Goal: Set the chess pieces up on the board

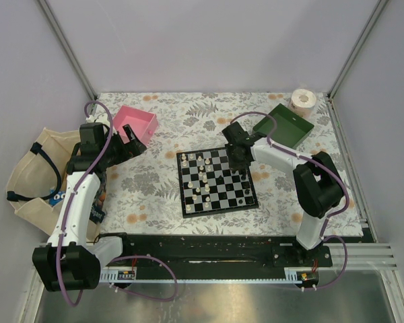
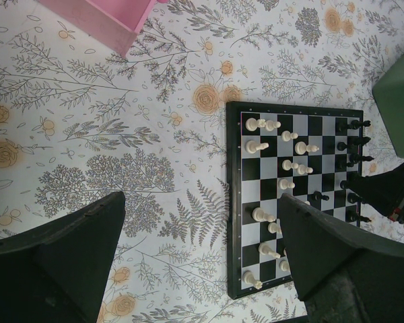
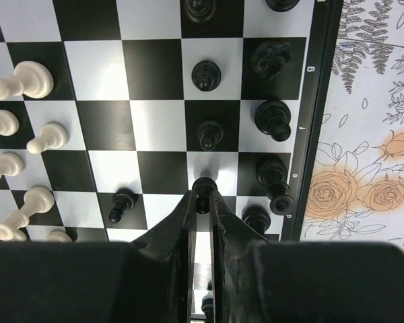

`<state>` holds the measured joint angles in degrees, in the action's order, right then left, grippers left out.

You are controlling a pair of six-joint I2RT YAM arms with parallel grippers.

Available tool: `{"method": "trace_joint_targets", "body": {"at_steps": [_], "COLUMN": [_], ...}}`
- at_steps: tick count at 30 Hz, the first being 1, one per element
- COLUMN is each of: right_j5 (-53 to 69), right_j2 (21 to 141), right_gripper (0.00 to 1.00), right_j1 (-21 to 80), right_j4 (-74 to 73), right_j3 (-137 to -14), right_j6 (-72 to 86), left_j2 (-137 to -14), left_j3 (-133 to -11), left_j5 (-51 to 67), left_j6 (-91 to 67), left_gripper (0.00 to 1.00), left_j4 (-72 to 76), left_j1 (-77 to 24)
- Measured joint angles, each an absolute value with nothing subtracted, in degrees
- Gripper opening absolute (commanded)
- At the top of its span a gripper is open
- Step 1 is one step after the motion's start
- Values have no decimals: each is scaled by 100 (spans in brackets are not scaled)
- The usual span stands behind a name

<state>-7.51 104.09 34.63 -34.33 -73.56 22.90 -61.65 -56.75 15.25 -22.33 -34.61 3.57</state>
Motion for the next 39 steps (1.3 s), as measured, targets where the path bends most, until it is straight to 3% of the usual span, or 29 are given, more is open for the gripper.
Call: {"method": "trace_joint_targets", "body": {"at_steps": [24, 33, 39], "right_j5": [-746, -720, -648], "right_j2": [10429, 10506, 10506], "right_gripper": [16, 21, 30], "right_j1": [3382, 3339, 3334], "right_j4": [-3389, -3273, -3234], "right_j3": [-7290, -7290, -7266], "right_j6": [2276, 2268, 2231], "left_j2": [-6165, -6165, -6165], "left_j3": [-5675, -5675, -5675], "left_j5": [1525, 1522, 1525], "left_j6": [-2231, -2231, -2231], "left_gripper": [99, 99, 99], "left_j4": [-3461, -3461, -3461], "left_j1": [357, 357, 357]}}
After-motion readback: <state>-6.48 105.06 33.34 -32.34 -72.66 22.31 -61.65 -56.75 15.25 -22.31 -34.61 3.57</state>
